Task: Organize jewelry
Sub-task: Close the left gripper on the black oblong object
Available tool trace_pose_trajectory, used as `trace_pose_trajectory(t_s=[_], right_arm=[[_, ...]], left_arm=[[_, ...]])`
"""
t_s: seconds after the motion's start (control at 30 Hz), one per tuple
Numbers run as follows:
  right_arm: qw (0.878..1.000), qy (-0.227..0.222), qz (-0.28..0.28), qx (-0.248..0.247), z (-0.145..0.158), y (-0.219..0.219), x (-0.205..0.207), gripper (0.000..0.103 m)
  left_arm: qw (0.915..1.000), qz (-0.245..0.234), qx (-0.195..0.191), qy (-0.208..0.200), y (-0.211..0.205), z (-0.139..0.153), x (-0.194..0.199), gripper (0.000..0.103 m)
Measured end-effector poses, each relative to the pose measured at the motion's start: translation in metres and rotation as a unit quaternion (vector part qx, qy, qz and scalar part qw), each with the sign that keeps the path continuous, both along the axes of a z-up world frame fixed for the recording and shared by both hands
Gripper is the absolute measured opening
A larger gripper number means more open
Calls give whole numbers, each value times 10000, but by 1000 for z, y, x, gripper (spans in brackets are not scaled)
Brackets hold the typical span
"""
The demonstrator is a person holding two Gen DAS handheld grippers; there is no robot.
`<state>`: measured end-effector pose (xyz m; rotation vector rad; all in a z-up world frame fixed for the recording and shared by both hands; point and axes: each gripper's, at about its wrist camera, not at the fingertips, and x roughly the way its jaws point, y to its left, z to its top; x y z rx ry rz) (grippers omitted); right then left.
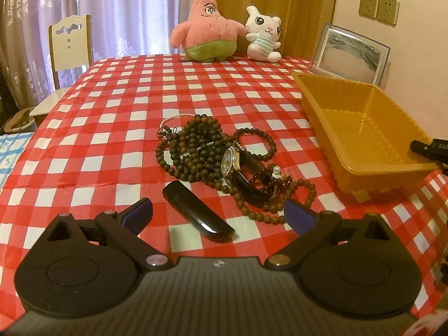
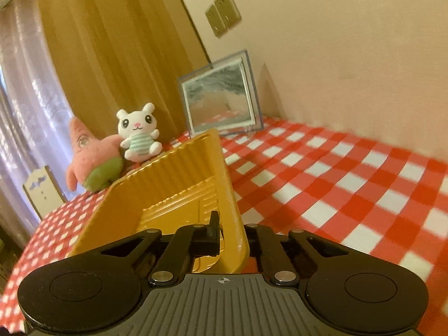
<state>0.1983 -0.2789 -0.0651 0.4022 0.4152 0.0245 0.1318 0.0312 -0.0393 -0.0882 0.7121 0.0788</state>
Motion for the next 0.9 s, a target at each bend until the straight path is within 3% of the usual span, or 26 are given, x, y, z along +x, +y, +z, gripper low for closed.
trace_pose_trajectory(t_s=[0.27,0.4,0.53,0.83,0.9], right_arm=[[9994,26,266,-216,12,-9,-26,6],[9990,71,390,-193,14,-13,-36,6],[9983,68,521,-236,16,-17,-47,6],[9960,-15,705,-545,23,-31,-57,6],[9947,-77,734,-717,26,-33,-59,6]], left_arm=[[9999,-80,123,58,-5,-6,5,97],[9996,-115,248,114,-6,-12,10,87],[9993,-52,360,115,-2,-16,14,84],[9990,-37,408,187,11,-26,26,58],[9991,-79,390,157,13,-28,25,48]])
